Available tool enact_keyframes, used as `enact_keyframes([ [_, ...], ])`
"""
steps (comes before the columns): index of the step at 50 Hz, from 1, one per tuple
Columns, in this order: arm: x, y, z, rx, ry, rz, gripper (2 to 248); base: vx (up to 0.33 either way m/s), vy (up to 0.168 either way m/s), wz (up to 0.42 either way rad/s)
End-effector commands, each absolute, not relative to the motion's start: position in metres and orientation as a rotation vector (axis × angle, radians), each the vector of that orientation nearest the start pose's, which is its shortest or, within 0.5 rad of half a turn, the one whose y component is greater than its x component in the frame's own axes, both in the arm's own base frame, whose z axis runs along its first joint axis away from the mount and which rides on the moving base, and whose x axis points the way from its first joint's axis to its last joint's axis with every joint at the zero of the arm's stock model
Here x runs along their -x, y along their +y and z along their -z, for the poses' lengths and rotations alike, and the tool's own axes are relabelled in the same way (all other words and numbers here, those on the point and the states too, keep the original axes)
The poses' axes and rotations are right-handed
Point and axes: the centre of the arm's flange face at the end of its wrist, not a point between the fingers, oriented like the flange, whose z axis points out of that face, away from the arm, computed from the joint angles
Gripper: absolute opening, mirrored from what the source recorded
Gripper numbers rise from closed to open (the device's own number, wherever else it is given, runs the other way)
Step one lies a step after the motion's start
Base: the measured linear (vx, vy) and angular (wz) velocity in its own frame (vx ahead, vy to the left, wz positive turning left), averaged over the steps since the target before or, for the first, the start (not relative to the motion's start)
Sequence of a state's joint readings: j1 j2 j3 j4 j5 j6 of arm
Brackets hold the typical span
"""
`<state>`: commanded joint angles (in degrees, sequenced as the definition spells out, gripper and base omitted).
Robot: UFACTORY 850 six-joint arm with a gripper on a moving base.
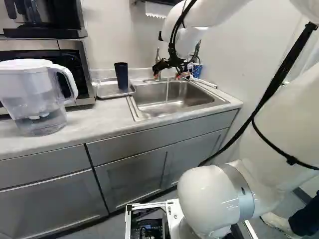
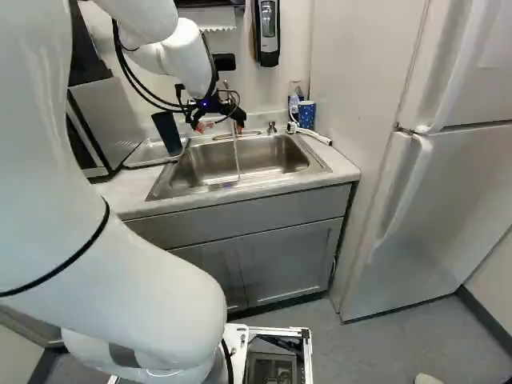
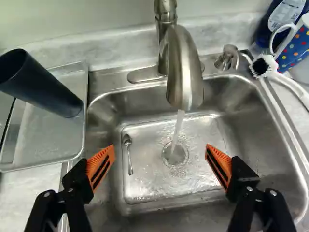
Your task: Rinse the cup and place it in the tray
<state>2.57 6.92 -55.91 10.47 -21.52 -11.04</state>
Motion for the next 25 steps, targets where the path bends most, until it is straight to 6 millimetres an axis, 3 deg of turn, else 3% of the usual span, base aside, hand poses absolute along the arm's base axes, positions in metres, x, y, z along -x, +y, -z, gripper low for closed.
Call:
enact_keyframes([
  [10, -0.4601, 0.0266, -0.6236, 2.863, -0.13, 1.106, 247, 0.0, 0.0, 0.0],
  [25, -0.4686, 0.025, -0.6322, 2.795, -0.096, 1.3, 247, 0.0, 0.0, 0.0],
])
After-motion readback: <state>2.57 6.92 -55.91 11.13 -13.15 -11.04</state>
